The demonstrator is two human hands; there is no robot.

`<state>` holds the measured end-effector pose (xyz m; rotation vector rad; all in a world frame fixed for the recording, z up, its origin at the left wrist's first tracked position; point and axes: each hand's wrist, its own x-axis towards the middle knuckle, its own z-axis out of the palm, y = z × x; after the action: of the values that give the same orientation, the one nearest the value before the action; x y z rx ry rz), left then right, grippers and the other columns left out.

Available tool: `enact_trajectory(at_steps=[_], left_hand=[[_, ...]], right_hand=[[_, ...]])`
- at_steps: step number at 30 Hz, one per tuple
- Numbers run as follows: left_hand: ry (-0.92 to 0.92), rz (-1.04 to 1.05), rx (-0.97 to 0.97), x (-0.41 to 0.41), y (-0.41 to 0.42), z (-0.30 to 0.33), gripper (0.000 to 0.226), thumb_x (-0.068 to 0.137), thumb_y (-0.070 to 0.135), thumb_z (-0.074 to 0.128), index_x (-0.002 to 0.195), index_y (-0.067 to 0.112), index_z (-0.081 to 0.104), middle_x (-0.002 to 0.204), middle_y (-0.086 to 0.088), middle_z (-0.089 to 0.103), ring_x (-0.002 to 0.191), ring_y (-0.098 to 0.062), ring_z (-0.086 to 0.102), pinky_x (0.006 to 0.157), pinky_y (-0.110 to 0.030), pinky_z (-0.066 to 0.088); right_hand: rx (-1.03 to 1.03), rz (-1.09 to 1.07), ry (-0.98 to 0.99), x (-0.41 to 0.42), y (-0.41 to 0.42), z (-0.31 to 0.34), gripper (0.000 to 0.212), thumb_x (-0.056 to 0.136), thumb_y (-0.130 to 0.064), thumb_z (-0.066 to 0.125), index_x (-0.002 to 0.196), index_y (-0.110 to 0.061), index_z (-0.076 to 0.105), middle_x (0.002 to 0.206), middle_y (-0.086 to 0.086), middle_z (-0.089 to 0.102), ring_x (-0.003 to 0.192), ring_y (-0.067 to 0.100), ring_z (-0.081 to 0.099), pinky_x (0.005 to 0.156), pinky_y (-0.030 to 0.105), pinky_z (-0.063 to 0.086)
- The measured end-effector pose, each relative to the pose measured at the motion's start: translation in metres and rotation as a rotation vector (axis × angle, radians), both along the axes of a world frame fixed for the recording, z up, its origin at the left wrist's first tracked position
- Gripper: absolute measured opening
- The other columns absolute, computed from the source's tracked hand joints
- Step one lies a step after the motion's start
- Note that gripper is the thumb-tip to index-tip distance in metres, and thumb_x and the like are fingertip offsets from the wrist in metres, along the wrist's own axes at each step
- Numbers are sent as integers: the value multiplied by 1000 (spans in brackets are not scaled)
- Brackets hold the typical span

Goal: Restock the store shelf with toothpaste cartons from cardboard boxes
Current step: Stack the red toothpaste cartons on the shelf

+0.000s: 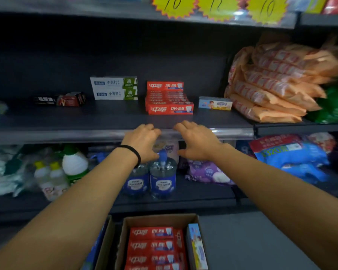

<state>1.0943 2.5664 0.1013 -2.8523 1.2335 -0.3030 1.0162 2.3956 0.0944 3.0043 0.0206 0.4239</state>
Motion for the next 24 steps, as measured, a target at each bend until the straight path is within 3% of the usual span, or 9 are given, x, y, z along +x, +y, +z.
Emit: enact_trajectory(at_steps=[11, 24], left_hand=[[238, 38, 129, -53, 53, -138, 67, 77, 45, 71, 133, 23, 43, 130, -1, 45, 124, -23, 41, 90, -42, 46], [662, -87, 416, -53, 49, -307, 70, 76, 41, 74, 137, 26, 44, 138, 0, 49, 125, -21, 48, 105, -40, 40]], right_hand=[[91, 28, 175, -53, 46, -139, 72, 78, -45, 69, 135, -16, 37, 126, 5, 46, 113, 26, 47, 89, 38, 39], [202, 13, 486, -52, 40, -284, 73, 81, -53, 66, 138, -21, 33, 140, 2, 42, 127, 21, 42, 105, 38, 33]])
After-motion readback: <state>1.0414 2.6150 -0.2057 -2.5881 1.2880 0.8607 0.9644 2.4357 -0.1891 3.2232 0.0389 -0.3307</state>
